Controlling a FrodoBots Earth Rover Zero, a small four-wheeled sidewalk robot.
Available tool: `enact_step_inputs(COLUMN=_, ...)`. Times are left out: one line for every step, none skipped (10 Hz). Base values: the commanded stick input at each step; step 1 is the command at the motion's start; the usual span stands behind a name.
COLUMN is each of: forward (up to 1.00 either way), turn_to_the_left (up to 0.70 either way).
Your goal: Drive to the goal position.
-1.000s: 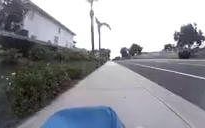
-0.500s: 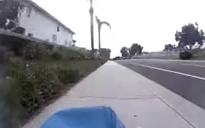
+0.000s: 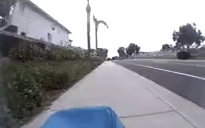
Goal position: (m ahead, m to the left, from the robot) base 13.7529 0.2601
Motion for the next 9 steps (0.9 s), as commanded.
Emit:
enact_step_inputs(forward=1.00, turn_to_the_left=0.00)
enact_step_inputs(forward=1.00, turn_to_the_left=0.00)
enact_step_inputs(forward=1.00, turn_to_the_left=0.00)
enact_step_inputs(forward=1.00, turn_to_the_left=0.00)
enact_step_inputs(forward=1.00, turn_to_the_left=0.00)
enact_step_inputs(forward=1.00, turn_to_the_left=0.00)
enact_step_inputs(forward=1.00, turn_to_the_left=0.00)
enact_step_inputs(forward=1.00, turn_to_the_left=0.00)
enact_step_inputs(forward=1.00, turn_to_the_left=0.00)
